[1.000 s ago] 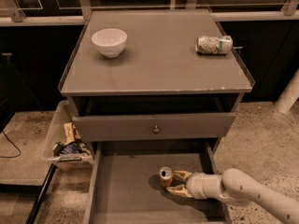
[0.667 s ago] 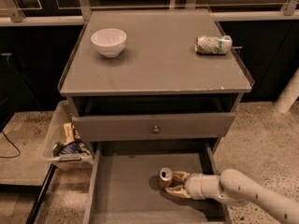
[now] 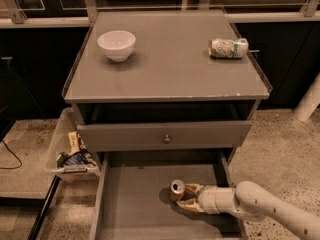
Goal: Place orange can into middle drawer
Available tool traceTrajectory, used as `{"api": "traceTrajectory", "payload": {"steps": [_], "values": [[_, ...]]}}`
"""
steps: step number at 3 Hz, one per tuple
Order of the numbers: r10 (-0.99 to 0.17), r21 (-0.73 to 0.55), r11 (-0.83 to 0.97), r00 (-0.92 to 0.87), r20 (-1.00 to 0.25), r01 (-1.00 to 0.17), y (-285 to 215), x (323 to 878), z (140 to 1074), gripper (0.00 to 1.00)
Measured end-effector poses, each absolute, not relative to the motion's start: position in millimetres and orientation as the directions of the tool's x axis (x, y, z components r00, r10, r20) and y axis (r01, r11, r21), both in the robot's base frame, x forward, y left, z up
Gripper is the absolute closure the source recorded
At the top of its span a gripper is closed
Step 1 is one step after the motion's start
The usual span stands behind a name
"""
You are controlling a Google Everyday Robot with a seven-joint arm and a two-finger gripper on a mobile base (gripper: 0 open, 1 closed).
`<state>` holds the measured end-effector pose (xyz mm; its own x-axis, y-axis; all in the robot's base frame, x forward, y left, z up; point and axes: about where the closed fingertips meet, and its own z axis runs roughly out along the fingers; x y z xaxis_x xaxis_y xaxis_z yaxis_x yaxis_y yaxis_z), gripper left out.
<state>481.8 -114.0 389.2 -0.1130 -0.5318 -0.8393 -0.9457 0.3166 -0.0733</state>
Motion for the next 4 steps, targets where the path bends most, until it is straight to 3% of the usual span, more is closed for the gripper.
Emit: {"api": "traceTrajectory", "payload": {"steps": [2, 3, 4], "values": [[-0.532, -0.073, 0.316, -0.113, -0.839, -0.946, -114, 482, 389, 0.11], [-0.522, -0.077, 0.318, -0.107, -0.846, -0.945, -122, 479, 403, 0.00], [-0.524, -0.099, 0.308, -0.082, -0.848, -0.946, -135, 475, 432, 0.00]]}}
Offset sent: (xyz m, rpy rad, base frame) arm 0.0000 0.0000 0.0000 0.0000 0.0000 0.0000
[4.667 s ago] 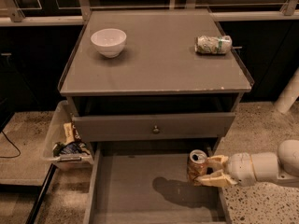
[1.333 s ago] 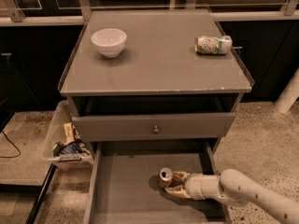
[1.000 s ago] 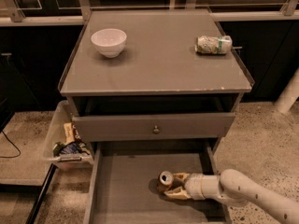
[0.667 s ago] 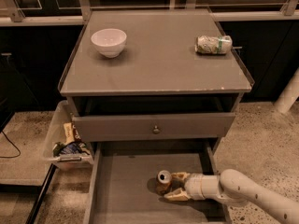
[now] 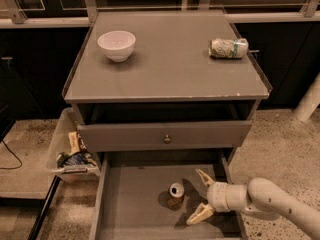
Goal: Place orange can into middle drawer
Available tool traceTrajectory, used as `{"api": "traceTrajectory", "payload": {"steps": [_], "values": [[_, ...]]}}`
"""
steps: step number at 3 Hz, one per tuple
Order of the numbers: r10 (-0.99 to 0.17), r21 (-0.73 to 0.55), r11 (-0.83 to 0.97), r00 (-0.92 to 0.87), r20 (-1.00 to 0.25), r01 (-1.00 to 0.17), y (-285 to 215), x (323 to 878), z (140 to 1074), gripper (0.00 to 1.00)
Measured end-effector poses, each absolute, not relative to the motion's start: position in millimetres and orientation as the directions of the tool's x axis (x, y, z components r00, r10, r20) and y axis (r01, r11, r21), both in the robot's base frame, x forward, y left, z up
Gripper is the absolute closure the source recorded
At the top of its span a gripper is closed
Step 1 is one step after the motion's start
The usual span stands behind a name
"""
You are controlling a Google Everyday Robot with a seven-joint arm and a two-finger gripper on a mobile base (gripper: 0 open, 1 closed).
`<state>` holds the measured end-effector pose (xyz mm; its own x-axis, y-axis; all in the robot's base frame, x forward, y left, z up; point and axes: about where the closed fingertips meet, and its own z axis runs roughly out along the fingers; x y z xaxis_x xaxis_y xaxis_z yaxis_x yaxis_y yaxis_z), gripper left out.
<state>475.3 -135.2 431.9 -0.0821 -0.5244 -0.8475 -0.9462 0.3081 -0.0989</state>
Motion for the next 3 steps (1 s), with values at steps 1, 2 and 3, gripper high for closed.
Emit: {"api": "traceTrajectory", "payload": {"steps": [1, 2, 3], "values": [[-0.529, -0.124, 0.298, -0.055, -0.847, -0.946, -159, 472, 464, 0.00], [-0.584, -0.174, 0.290, -0.030, -0.811, -0.941, -187, 465, 496, 0.00], [-0.660, -0.251, 0.286, -0.001, -0.751, -0.925, -211, 453, 529, 0.00]]}}
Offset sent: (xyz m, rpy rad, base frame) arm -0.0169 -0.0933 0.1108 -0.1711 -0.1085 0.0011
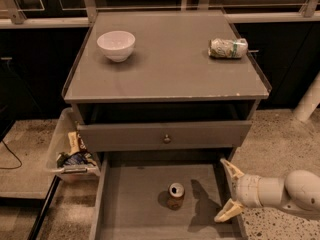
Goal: Place orange can into middle drawer
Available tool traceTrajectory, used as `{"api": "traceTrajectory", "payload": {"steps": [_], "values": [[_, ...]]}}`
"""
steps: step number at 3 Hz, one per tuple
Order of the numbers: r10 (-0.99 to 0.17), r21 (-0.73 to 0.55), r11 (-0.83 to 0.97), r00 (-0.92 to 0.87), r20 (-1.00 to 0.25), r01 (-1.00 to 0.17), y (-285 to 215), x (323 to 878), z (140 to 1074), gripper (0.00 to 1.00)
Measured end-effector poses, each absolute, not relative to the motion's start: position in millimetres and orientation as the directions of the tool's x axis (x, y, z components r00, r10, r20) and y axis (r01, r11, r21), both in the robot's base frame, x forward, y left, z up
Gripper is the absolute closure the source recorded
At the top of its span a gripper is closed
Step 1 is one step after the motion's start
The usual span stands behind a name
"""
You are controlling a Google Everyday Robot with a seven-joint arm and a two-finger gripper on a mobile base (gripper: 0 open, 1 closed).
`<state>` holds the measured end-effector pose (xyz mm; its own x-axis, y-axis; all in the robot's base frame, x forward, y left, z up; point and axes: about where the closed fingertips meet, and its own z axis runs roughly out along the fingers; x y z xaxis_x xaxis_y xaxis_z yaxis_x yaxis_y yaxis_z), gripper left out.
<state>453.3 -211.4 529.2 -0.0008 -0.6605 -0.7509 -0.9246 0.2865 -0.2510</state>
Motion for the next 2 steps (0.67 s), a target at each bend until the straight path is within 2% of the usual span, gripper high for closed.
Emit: {"api": "traceTrajectory", "payload": {"steps": [2], "values": [[-0.773, -0.451, 0.311, 0.054, -0.632, -0.836, -248, 423, 606, 0.00]]}}
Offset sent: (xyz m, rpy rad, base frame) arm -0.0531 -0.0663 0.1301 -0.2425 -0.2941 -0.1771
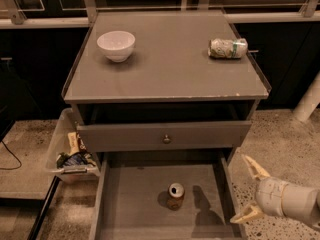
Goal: Place orange can into middle drawer
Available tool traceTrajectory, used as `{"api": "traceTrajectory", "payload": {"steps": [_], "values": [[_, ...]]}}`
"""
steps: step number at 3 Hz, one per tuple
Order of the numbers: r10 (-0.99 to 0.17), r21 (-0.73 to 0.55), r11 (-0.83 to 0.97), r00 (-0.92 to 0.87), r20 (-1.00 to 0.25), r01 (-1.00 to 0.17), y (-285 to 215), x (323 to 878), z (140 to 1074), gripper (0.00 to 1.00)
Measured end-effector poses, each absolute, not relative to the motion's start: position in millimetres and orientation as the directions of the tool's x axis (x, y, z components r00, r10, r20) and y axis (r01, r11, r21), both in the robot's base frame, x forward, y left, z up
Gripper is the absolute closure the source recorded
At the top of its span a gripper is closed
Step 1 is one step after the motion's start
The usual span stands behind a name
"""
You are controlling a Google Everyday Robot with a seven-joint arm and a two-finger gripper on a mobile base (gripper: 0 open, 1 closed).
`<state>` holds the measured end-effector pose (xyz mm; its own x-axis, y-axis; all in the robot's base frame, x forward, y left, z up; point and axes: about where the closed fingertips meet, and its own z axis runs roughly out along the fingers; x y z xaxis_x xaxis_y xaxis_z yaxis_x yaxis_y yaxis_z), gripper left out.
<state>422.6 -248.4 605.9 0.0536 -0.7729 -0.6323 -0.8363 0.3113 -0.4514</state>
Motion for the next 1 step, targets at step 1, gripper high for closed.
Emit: {"api": "traceTrajectory", "payload": {"steps": [1], "values": [[-0.776, -0.457, 0.320, 0.047, -0.629, -0.830, -253.6, 419.1, 608.6, 0.00]]}}
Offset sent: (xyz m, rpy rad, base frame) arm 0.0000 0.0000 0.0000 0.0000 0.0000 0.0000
